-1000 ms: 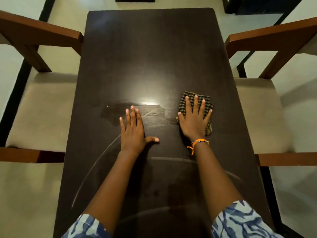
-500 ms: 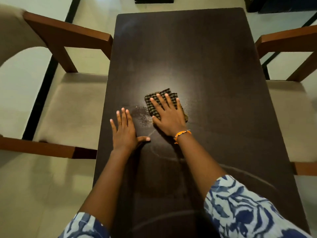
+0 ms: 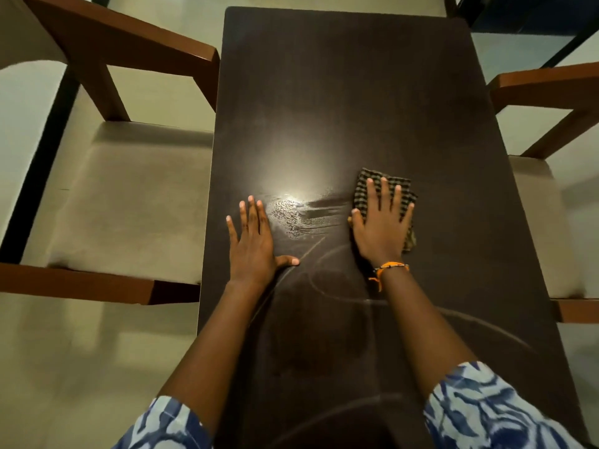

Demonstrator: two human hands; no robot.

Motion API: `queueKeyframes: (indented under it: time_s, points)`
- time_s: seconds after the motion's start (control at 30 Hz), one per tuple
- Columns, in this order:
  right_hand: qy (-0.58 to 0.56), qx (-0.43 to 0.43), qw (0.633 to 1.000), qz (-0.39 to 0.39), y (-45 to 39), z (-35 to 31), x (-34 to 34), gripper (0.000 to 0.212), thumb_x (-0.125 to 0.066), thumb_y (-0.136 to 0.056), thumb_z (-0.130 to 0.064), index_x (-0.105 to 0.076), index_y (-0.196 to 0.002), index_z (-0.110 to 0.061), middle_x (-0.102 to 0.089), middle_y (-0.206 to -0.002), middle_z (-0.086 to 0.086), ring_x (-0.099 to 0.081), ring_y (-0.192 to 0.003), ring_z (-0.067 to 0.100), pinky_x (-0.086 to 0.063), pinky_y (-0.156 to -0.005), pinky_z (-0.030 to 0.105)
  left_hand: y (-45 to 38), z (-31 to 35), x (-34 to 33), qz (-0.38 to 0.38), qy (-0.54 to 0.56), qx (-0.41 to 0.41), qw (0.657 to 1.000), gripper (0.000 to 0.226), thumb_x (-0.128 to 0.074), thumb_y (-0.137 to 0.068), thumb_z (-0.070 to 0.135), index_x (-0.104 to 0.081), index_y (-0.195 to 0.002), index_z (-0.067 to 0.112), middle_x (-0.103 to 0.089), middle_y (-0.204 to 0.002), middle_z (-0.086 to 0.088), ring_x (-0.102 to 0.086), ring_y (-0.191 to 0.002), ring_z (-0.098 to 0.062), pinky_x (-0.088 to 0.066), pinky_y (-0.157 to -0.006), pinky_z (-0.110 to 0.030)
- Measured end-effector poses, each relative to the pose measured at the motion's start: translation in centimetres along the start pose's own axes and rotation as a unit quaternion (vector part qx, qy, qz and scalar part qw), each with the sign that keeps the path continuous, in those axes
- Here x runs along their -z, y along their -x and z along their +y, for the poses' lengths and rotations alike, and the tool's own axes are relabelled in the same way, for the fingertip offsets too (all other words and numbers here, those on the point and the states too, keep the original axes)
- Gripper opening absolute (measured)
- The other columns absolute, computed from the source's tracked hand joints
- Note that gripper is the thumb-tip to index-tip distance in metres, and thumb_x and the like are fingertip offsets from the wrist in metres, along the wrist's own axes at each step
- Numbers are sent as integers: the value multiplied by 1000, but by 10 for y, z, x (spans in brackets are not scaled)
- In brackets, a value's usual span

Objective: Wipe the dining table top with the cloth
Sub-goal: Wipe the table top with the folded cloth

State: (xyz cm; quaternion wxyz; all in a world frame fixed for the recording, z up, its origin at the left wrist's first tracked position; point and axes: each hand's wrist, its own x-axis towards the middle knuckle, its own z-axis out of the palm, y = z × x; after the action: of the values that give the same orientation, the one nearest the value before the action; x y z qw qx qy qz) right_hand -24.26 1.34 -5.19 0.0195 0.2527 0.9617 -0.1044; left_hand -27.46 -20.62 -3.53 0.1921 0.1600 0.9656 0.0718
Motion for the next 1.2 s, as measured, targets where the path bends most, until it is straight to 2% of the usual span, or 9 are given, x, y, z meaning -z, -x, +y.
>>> queueKeyframes:
  time_s: [0.1, 0.2, 0.4, 0.57, 0.67, 0.83, 0.97, 1.1, 1.2]
  points:
    - [-1, 47, 999, -2, 4, -50, -10, 65, -41, -91, -42, -16, -150, -27, -12, -159, 3, -3, -147, 27, 2, -116, 55, 4, -7, -2, 19, 5, -13, 1000, 125, -49, -69, 73, 25, -139, 2, 23, -153, -16, 23, -141, -29, 18, -109, -47]
    - [2, 88, 996, -20, 7, -105, -23, 66, -40, -91, -43, -13, -150, -28, -10, -160, 3, -2, -147, 27, 4, -115, 55, 10, -29, -2, 24, 20, 24, 999, 125, -48, -69, 73, 20, -141, -1, 19, -154, -18, 19, -142, -31, 14, -111, -47]
    - [0, 224, 968, -111, 29, -210, -43, 66, -36, -95, -43, -5, -151, -26, 3, -160, 3, 8, -147, 27, 12, -113, 55, 27, -85, 5, -7, 87, 61, 994, 123, -62, -68, 65, 12, -147, 5, 13, -156, -18, 16, -144, -31, 7, -115, -48]
    - [20, 291, 949, -118, 31, -193, -37, 64, -36, -95, -45, -6, -150, -31, 0, -161, -2, 6, -147, 23, 9, -115, 52, 33, -99, 9, -57, 92, 44, 993, 121, -58, -71, 68, 13, -146, 5, 13, -157, -15, 17, -144, -28, 7, -115, -47]
    - [23, 266, 959, -99, 25, -146, -28, 65, -38, -93, -46, -7, -150, -34, -3, -160, -4, 3, -148, 21, 8, -115, 50, 28, -99, 14, -71, 107, 28, 991, 120, -55, -71, 69, 13, -147, 5, 13, -157, -13, 17, -143, -27, 9, -115, -46]
    - [20, 124, 990, -59, 21, -68, -9, 66, -41, -93, -42, -9, -150, -33, -5, -160, -4, 0, -148, 23, 2, -116, 53, 25, -99, 20, -76, 60, -6, 995, 112, -58, -78, 59, 13, -146, 5, 11, -157, -11, 18, -143, -26, 13, -113, -46]
    - [-1, -1, 999, -41, 38, -77, -13, 66, -41, -94, -40, -8, -150, -29, -2, -160, 1, 5, -147, 27, 3, -115, 57, 28, -104, 19, -76, 80, -21, 994, 109, -58, -79, 56, 13, -147, 8, 9, -158, -8, 17, -144, -26, 14, -113, -45]
    - [4, 64, 996, -58, 51, -129, -26, 66, -39, -94, -43, -5, -150, -32, 3, -160, 1, 9, -147, 28, 7, -113, 58, 24, -113, 14, -68, 146, -30, 987, 103, -59, -80, 52, 7, -149, 13, 2, -159, -4, 16, -144, -25, 14, -113, -44]
    - [6, 127, 990, -66, 42, -162, -31, 64, -37, -94, -46, -5, -149, -35, 3, -160, 0, 10, -147, 27, 8, -113, 57, 22, -118, 11, -44, 202, -27, 978, 81, -54, -90, 33, 1, -149, 20, -15, -157, -1, 11, -145, -22, 10, -115, -45]
